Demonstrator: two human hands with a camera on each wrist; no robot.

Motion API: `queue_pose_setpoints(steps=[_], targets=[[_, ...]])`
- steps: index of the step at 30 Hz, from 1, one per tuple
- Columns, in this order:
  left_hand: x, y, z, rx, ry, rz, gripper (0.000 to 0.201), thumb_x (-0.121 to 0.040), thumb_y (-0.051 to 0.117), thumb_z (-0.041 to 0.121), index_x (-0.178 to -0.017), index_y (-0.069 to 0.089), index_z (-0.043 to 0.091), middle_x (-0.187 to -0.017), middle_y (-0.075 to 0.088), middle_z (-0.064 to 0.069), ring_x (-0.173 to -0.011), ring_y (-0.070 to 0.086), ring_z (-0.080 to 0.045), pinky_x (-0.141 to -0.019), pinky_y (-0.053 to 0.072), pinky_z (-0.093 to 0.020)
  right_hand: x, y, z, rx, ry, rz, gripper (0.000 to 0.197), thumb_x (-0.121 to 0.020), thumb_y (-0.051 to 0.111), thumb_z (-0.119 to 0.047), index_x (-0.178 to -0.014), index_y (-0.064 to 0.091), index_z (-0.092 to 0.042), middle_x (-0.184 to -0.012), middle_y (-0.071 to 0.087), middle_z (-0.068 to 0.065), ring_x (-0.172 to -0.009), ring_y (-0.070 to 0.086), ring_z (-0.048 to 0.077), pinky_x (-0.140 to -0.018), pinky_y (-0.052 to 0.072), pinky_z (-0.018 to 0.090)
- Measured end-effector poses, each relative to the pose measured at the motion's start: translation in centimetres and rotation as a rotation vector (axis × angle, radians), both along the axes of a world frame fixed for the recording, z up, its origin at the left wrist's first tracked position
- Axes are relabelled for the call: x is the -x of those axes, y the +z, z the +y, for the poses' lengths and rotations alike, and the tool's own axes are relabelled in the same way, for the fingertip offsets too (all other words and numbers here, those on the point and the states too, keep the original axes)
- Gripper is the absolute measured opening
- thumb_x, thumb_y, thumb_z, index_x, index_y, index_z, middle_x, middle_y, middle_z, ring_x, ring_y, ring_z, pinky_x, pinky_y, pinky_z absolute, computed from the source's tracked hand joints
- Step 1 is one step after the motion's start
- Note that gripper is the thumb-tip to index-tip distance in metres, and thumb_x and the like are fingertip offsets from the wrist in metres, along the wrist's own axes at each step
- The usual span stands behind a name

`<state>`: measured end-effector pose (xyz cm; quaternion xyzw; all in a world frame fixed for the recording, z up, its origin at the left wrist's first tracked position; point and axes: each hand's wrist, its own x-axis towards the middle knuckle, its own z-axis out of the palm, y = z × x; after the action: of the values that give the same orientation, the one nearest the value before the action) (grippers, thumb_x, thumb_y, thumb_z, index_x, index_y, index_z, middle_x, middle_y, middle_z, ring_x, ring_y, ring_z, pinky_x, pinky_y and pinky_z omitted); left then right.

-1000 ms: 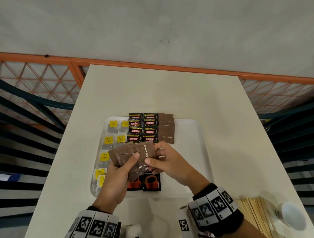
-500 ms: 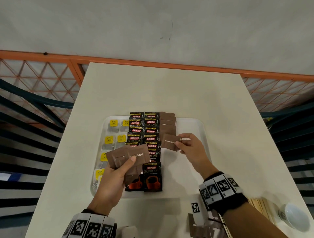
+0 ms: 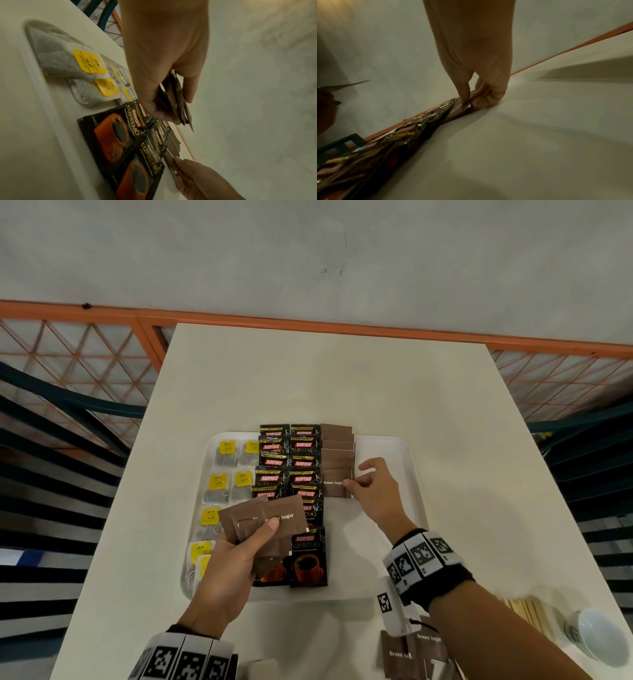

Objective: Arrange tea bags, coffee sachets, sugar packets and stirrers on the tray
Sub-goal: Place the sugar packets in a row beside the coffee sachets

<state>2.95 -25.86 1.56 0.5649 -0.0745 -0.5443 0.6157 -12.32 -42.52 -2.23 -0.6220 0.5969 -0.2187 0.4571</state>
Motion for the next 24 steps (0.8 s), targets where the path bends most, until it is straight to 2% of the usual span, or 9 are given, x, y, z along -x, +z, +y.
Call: queue_pose_setpoints(steps=[5,7,9,11,14,16,18,21,24], targets=[[0.4,-0.1,-0.1,-0.007,-0.013,0.009,0.034,-0.081,0.062,0.008,-0.113,0.061,0.018,-0.089,0.075,0.000,-0.076,0.071,-0.012,-0.055,0.056,-0.026,-0.2,-0.3,0.4,0.065,-0.034,0.071,0.034,-0.082,0.068,-0.017,-0.105,0.044,-0.014,-0.084,0.054,0.008,-0.077,0.052,0.018,-0.060,0.035,0.013],[0.6,-0.1,-0.3,-0.009,-0.022,0.005,0.032,-0.081,0.063,0.009,-0.110,0.062,0.020,-0.089,0.075,0.000,-0.078,0.071,-0.013,-0.058,0.057,-0.026,-0.5,0.8,1.1,0.088,-0.004,0.078,0.026,-0.085,0.064,-0.022,-0.103,0.047,-0.016,-0.084,0.053,0.003,-0.074,0.050,0.013,-0.060,0.034,0.012],[0.7,-0.2,-0.4,-0.006,-0.026,0.005,0.029,-0.080,0.064,0.010,-0.107,0.064,0.019,-0.088,0.075,0.000,-0.078,0.072,-0.013,-0.057,0.057,-0.025,-1.0,2.4,2.3,0.048,0.119,0.028,0.014,-0.090,0.057,-0.029,-0.098,0.051,-0.019,-0.081,0.055,-0.005,-0.072,0.050,0.004,-0.062,0.036,0.011],[0.9,-0.1,-0.6,0.002,-0.028,-0.004,0.025,-0.081,0.063,0.009,-0.103,0.065,0.021,-0.085,0.076,0.000,-0.077,0.072,-0.012,-0.056,0.057,-0.025,-1.4,4.0,3.9,-0.039,0.310,-0.068,0.014,-0.092,0.052,-0.035,-0.095,0.055,-0.022,-0.079,0.056,-0.010,-0.071,0.052,0.001,-0.064,0.038,0.012],[1.0,0.2,-0.8,0.027,-0.041,-0.029,0.024,-0.081,0.061,0.008,-0.099,0.065,0.024,-0.083,0.076,0.000,-0.077,0.072,-0.012,-0.059,0.057,-0.025,-1.7,4.9,5.7,-0.113,0.496,-0.180,0.007,-0.090,0.056,-0.028,-0.088,0.058,-0.022,-0.073,0.056,-0.012,-0.061,0.052,-0.006,-0.058,0.040,0.009],[1.1,0.3,-0.6,0.025,-0.037,-0.036,0.024,-0.079,0.063,0.013,-0.100,0.065,0.024,-0.086,0.075,-0.001,-0.078,0.072,-0.013,-0.060,0.058,-0.025,-1.6,4.6,6.0,-0.130,0.491,-0.229,0.005,-0.089,0.059,-0.022,-0.089,0.062,-0.018,-0.074,0.060,-0.004,-0.058,0.053,-0.002,-0.055,0.042,0.012],[0.9,0.2,-0.4,0.011,-0.025,-0.032,0.030,-0.077,0.063,0.018,-0.106,0.063,0.022,-0.090,0.075,-0.002,-0.080,0.071,-0.014,-0.062,0.057,-0.028,-1.4,4.3,5.9,-0.149,0.450,-0.236,0.016,-0.089,0.059,-0.020,-0.098,0.064,-0.008,-0.076,0.061,0.005,-0.061,0.054,0.004,-0.057,0.047,0.017],[0.6,0.0,0.0,-0.011,-0.022,-0.020,0.026,-0.084,0.060,0.017,-0.110,0.062,0.019,-0.089,0.074,-0.004,-0.076,0.071,-0.014,-0.061,0.056,-0.030,-0.6,3.6,5.1,-0.214,0.371,-0.246,0.017,-0.092,0.053,-0.013,-0.098,0.060,0.001,-0.078,0.061,0.005,-0.068,0.057,0.010,-0.065,0.051,0.018],[0.4,0.0,0.4,-0.024,-0.025,0.017,0.026,-0.087,0.056,0.018,-0.113,0.062,0.015,-0.099,0.072,-0.015,-0.082,0.071,-0.020,-0.060,0.056,-0.029,0.6,2.5,4.2,-0.244,0.283,-0.223,0.014,-0.093,0.051,-0.009,-0.100,0.060,-0.001,-0.091,0.064,0.005,-0.079,0.059,0.014,-0.073,0.053,0.023]])
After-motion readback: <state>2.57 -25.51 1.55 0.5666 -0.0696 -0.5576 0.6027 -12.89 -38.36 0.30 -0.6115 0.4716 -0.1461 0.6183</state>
